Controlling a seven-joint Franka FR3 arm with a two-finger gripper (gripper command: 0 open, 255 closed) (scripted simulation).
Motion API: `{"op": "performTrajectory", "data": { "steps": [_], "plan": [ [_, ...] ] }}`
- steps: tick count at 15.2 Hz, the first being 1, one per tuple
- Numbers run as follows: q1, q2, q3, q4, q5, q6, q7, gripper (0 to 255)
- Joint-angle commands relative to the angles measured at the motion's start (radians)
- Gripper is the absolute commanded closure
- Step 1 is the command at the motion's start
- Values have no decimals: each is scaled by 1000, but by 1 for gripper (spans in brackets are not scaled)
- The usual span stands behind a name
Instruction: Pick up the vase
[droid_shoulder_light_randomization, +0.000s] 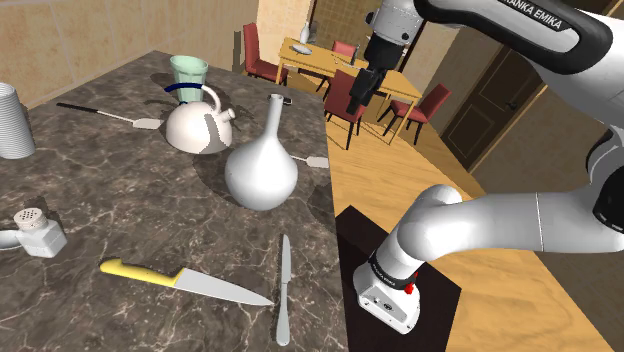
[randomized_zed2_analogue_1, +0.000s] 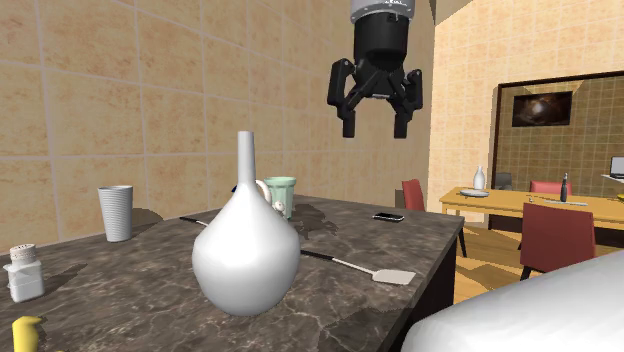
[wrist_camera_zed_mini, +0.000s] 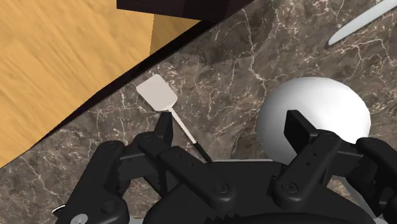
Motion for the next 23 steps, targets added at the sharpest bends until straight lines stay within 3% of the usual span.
{"op": "performTrajectory", "data": {
  "steps": [1, 9, 17, 23],
  "plan": [
    [0, 0, 0, 0, 0, 0, 0, 0],
    [32, 277, 160, 251, 76, -75, 171, 0],
    [59, 608, 307, 589, 92, -182, 363, 0],
    [64, 600, 311, 512, 96, -118, 364, 0]
  ]
}}
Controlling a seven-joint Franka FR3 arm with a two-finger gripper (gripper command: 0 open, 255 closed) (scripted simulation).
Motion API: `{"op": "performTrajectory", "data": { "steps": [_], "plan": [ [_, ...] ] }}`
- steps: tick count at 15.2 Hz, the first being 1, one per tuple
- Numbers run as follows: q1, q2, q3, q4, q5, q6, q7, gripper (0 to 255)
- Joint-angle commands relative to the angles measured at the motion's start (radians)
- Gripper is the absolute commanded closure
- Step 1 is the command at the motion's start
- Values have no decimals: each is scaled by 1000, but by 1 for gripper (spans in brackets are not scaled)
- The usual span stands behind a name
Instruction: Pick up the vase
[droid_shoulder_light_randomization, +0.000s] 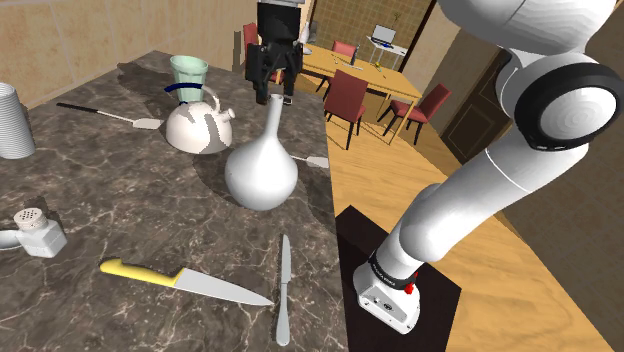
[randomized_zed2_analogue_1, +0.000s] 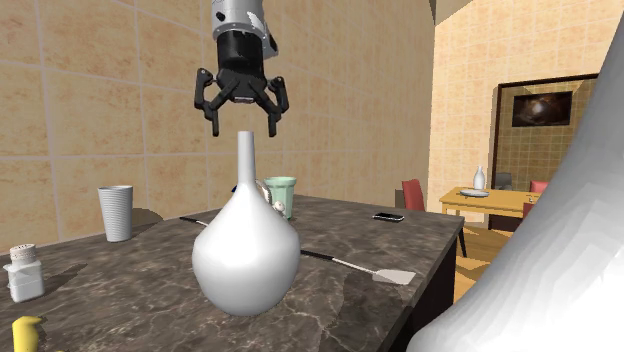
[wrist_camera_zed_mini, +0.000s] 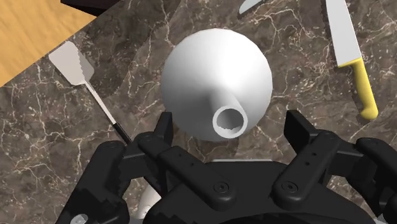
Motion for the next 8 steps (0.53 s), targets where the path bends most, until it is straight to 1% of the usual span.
{"op": "performTrajectory", "data": {
  "steps": [1, 2, 4, 5, 8],
  "plan": [
    [1, -6, 1, -34, 2, 28, -2, 0],
    [1, -12, 1, -61, 3, 49, -4, 0],
    [1, -12, 1, -61, 3, 49, -4, 0],
    [2, -13, 1, -62, 4, 50, -3, 255],
    [2, -14, 2, -63, 4, 50, -3, 255]
  ]
}}
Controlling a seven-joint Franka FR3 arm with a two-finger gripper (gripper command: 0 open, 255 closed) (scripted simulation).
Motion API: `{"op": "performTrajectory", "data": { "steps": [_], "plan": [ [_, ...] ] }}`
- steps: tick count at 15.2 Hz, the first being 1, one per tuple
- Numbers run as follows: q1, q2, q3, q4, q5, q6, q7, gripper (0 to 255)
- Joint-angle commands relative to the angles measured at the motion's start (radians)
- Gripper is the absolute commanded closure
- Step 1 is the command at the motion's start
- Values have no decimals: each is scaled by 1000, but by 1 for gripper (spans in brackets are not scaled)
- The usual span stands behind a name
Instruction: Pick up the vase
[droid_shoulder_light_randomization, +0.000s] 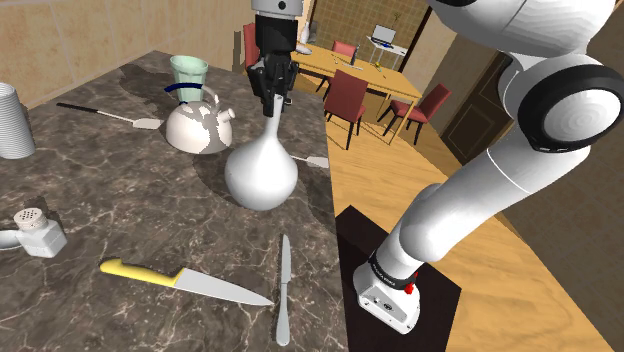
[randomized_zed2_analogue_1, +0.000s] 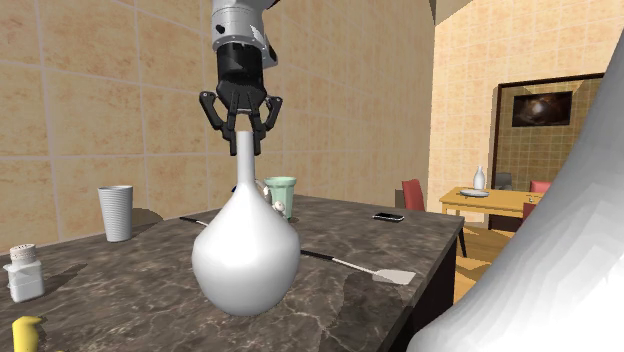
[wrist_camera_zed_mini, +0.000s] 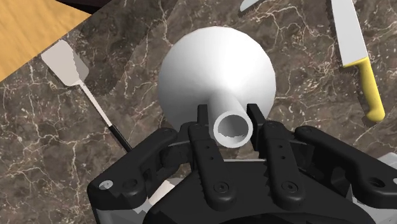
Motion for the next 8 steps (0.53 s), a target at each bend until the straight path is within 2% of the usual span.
{"op": "performTrajectory", "data": {
  "steps": [1, 6, 8],
  "plan": [
    [0, 1, 0, -1, 0, 0, 0, 255],
    [0, 1, -1, 1, -1, -1, -1, 255],
    [-1, 9, -1, 36, -2, -28, 1, 255]
  ]
}}
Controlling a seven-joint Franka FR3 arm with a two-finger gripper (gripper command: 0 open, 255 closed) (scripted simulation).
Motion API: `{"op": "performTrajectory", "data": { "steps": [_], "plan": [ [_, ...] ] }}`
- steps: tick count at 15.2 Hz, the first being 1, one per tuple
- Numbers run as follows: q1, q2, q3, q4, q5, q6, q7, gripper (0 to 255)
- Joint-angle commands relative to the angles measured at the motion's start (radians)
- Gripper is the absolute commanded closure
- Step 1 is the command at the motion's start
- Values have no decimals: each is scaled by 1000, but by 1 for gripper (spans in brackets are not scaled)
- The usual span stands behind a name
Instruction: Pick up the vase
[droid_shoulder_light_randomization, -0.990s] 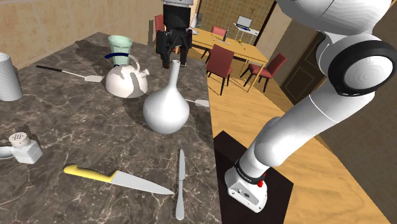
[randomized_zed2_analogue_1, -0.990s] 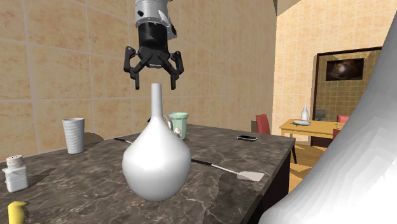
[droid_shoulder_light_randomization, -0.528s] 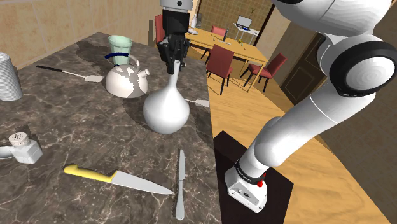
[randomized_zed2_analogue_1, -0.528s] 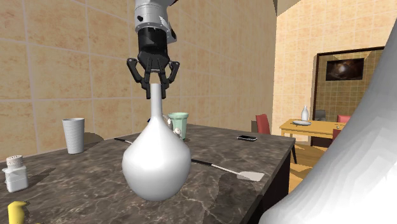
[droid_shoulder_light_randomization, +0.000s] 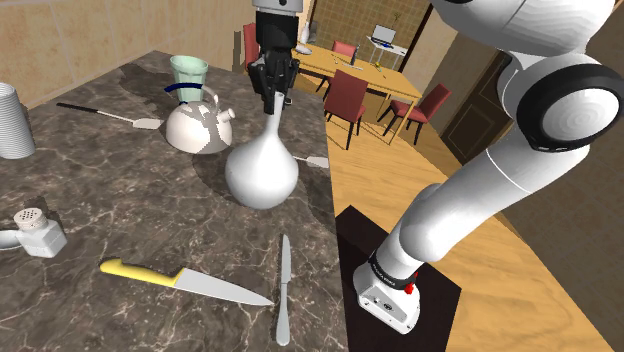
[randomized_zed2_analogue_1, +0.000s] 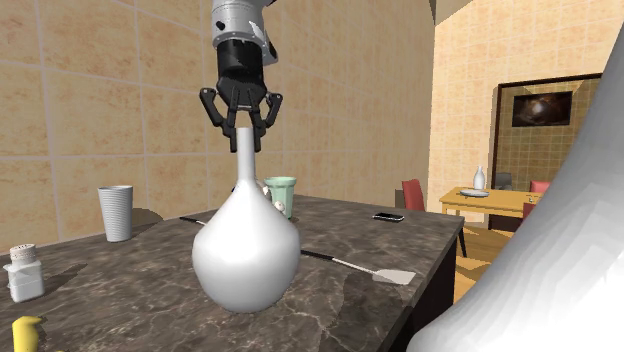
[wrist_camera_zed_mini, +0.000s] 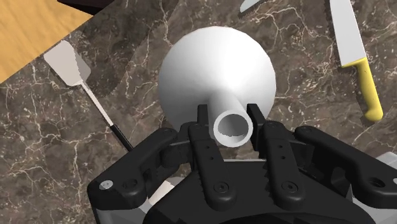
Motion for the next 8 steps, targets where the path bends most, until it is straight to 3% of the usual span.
{"op": "performTrajectory", "data": {
  "steps": [1, 8],
  "plan": [
    [-1, 8, 0, 33, -2, -25, 3, 255],
    [-2, 45, 2, 168, -10, -124, 16, 255]
  ]
}}
